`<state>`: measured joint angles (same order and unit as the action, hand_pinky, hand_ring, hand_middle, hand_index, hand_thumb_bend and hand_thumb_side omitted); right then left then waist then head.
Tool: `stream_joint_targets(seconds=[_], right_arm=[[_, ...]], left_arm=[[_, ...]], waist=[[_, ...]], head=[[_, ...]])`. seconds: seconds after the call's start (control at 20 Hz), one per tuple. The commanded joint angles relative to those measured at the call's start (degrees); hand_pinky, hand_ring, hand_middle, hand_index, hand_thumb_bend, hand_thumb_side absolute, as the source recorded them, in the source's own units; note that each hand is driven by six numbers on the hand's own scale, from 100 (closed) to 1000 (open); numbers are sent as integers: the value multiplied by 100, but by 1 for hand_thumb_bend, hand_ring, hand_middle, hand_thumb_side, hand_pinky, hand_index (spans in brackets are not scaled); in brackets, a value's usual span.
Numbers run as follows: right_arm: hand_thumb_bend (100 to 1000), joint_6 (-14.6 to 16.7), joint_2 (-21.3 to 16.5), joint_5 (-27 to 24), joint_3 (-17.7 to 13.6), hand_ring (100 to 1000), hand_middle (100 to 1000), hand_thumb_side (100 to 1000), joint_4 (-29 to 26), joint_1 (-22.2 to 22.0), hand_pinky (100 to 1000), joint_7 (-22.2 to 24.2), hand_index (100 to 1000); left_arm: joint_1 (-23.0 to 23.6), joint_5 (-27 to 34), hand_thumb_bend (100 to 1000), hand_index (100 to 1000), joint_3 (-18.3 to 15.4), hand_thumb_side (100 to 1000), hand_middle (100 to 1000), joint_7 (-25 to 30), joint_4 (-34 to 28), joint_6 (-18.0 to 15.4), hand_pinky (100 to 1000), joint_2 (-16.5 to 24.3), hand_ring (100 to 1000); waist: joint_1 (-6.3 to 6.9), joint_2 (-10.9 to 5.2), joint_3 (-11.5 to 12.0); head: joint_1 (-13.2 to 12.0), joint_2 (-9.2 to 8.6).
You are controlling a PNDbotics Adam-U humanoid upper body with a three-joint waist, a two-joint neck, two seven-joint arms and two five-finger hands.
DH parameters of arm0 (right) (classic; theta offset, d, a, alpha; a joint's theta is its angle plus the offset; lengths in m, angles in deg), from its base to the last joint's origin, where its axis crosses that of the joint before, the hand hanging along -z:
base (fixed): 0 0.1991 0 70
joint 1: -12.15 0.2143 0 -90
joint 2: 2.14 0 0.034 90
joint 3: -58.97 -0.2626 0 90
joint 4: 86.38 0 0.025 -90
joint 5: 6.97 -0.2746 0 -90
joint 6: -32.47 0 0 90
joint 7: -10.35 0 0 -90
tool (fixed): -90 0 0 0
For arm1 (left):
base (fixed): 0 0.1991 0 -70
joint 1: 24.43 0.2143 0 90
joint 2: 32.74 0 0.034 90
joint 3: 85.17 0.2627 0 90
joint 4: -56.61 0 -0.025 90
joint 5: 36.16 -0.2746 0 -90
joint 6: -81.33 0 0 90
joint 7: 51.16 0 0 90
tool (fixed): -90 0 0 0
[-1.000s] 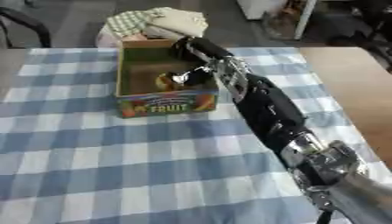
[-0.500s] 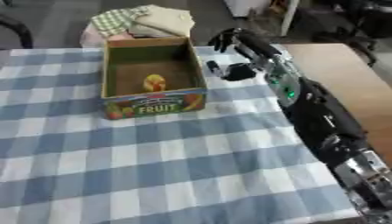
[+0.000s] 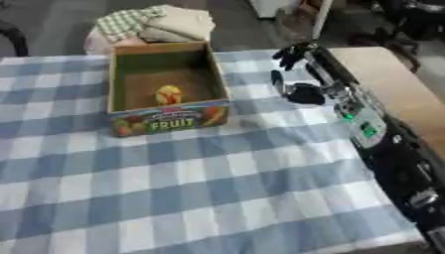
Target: Pick up objects on the table and place them in the box.
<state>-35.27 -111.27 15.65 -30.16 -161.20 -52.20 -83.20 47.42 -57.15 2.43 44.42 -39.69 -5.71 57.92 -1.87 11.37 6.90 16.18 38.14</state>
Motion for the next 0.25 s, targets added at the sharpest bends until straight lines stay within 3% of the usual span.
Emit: stream_joint_targets(seconds=[0.05, 0.25], right_arm=[[100, -150, -112, -302, -190, 570, 537, 378, -519, -225, 715, -28, 744], [100, -354, -45, -702, -314, 565, 524, 388, -918, -590, 714, 28, 739]], left_arm=[[-34, -13, 691, 626, -69, 347, 508, -36, -84, 2, 739, 115, 582], [-33, 1, 691, 626, -55, 353, 507, -49, -85, 1, 739, 111, 582]], waist=[[7, -75, 7], [13, -80, 26]], head=[[-29, -42], [-24, -15]])
